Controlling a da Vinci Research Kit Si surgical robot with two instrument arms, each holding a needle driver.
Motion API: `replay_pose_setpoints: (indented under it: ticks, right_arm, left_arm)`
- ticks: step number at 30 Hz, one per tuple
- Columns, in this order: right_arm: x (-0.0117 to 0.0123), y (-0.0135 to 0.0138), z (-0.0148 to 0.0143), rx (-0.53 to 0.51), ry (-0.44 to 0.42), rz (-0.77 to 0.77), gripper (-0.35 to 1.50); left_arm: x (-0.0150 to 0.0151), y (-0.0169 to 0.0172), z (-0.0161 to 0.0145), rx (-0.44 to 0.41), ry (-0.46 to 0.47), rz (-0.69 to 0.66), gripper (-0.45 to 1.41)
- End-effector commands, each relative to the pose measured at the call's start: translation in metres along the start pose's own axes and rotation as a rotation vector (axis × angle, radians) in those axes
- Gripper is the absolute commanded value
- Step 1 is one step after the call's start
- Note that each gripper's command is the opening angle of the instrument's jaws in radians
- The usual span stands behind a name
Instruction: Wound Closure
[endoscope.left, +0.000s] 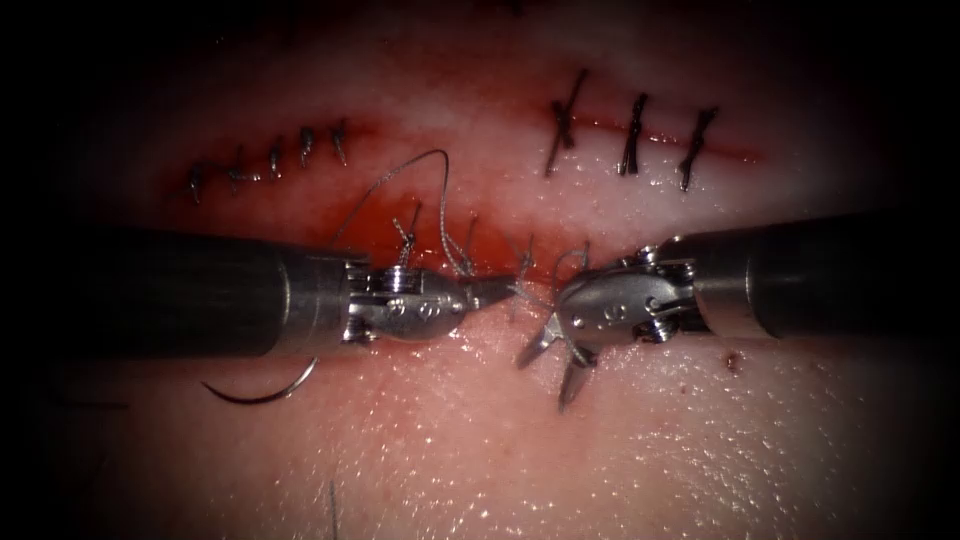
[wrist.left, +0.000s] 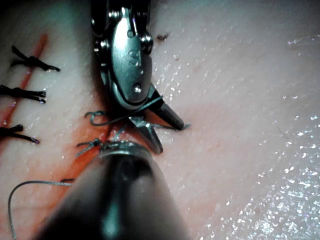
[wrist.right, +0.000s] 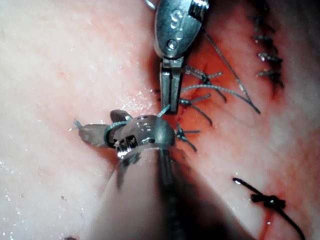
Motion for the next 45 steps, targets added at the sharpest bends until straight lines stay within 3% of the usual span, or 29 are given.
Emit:
replay_pose_setpoints:
  ticks: [1,2,10,12,19,32,45]
  right_arm:
    - [0.0000,0.0002,0.0012,0.014,-0.025,0.001,-0.13]
    - [-0.0001,0.0002,0.0013,0.027,-0.037,0.002,-0.35]
    - [-0.0004,-0.0004,0.0012,0.067,-0.067,0.008,-0.35]
    - [-0.0003,-0.0003,0.0009,0.047,-0.047,0.025,-0.35]
    - [-0.0007,0.0006,-0.0022,-0.065,0.139,0.111,-0.35]
    - [-0.0032,0.0017,-0.0091,-0.150,0.375,0.195,-0.35]
    - [-0.0068,0.0040,-0.0121,-0.262,0.376,0.258,-0.35]
  left_arm:
    - [0.0000,0.0007,0.0005,-0.002,0.002,0.002,-0.45]
    - [0.0000,0.0008,0.0004,-0.003,0.003,-0.003,-0.45]
    - [0.0004,0.0019,0.0000,-0.008,0.004,0.000,-0.45]
    - [0.0008,0.0026,-0.0001,-0.008,0.004,0.002,-0.45]
    - [0.0008,0.0066,-0.0007,-0.032,-0.005,0.031,-0.45]
    - [-0.0033,0.0148,-0.0040,-0.071,-0.072,0.051,-0.45]
    - [-0.0034,0.0210,-0.0080,-0.094,-0.082,0.051,-0.45]
